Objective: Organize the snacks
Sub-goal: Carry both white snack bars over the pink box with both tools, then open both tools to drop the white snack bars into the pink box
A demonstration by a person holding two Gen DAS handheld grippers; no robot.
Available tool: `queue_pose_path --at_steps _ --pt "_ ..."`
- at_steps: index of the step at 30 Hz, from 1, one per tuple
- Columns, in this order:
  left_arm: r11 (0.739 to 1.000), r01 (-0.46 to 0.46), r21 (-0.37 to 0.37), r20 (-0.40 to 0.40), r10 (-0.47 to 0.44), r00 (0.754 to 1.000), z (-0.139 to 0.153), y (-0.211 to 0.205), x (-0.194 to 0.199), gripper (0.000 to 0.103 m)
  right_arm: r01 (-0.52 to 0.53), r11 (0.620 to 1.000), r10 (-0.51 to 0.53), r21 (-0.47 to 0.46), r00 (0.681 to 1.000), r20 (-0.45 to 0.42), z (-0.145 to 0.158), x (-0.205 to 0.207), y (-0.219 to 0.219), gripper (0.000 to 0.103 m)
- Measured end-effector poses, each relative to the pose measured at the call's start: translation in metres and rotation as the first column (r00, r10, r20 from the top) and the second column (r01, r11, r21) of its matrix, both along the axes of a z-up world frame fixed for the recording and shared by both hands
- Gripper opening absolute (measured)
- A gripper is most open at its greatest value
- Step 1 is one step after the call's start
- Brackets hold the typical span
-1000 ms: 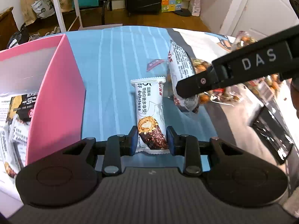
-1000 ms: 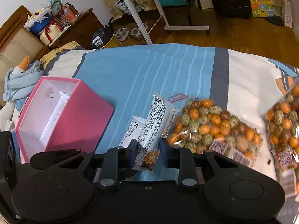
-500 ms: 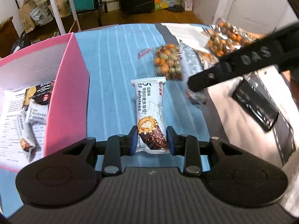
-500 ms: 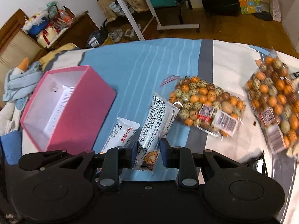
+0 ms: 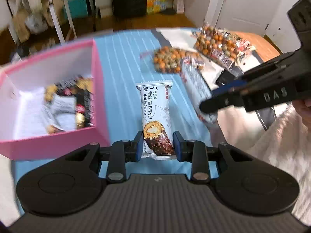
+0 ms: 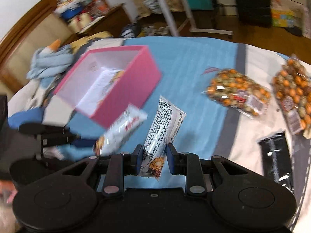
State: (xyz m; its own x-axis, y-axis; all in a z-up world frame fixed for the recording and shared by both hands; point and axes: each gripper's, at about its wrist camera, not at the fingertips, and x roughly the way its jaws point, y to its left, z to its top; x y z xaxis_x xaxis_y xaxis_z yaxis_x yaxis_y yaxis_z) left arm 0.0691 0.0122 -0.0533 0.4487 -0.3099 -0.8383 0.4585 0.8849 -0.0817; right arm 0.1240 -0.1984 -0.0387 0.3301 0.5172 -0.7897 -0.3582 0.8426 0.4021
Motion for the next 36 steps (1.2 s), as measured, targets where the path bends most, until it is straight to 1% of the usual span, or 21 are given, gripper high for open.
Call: queue_pose_path --at_steps 2,5,8,12,16,18,21,23,27,31,32,36 --pt "1.000 -0.013 0.005 0.017 0.013 1.000 0.014 0.011 -0.008 0.031 -0.023 1.000 0.023 0.019 1.000 -0.003 0.005 -0.009 0.006 0.031" --pt "0.999 -0.043 0.002 0.032 0.043 0.999 0.030 0.029 -0.014 0.031 -0.058 0.998 0.057 0.029 0.998 0.015 0.015 -0.018 0.018 0.031" --pt "0.997 -0.071 0.003 0.042 0.071 0.997 0.041 0.045 -0.013 0.031 -0.094 0.995 0.093 0.035 0.995 0.033 0.024 -0.019 0.035 0.031" --pt "0.993 -0.120 0.009 0.063 0.119 0.991 0.051 0.070 -0.008 0.031 -0.133 0.990 0.131 0.037 0.990 0.060 0.037 -0.013 0.059 0.031" --pt "0.986 -0.162 0.021 0.079 0.160 0.984 0.057 0.094 0.007 0.031 -0.158 0.987 0.156 0.018 0.984 0.088 0.045 0.004 0.086 0.030" --pt "0.981 -0.190 0.025 0.086 0.188 0.978 0.054 0.106 0.019 0.031 -0.166 0.986 0.165 0.005 0.981 0.098 0.045 0.014 0.100 0.030" --pt "0.966 -0.256 0.034 0.103 0.251 0.962 0.043 0.126 0.041 0.031 -0.168 0.986 0.167 0.003 0.981 0.096 0.041 0.032 0.121 0.030" --pt "0.961 -0.274 0.029 0.110 0.269 0.957 0.033 0.135 0.056 0.031 -0.165 0.986 0.165 -0.004 0.982 0.088 0.035 0.044 0.134 0.030" --pt "0.953 -0.302 0.008 0.077 0.300 0.951 0.013 0.147 0.081 0.031 -0.152 0.988 0.154 -0.029 0.986 0.068 0.017 0.069 0.158 0.030" --pt "0.946 -0.324 -0.020 0.031 0.325 0.945 -0.007 0.153 0.103 0.031 -0.153 0.981 0.163 -0.116 0.983 0.085 -0.006 0.089 0.179 0.030" --pt "0.943 -0.331 -0.021 0.023 0.332 0.943 -0.011 0.154 0.108 0.031 -0.152 0.981 0.162 -0.125 0.983 0.081 -0.011 0.092 0.181 0.030" --pt "0.936 -0.352 -0.005 0.004 0.352 0.936 -0.027 0.158 0.120 0.032 -0.166 0.982 0.170 -0.085 0.985 0.042 -0.027 0.104 0.186 0.032"
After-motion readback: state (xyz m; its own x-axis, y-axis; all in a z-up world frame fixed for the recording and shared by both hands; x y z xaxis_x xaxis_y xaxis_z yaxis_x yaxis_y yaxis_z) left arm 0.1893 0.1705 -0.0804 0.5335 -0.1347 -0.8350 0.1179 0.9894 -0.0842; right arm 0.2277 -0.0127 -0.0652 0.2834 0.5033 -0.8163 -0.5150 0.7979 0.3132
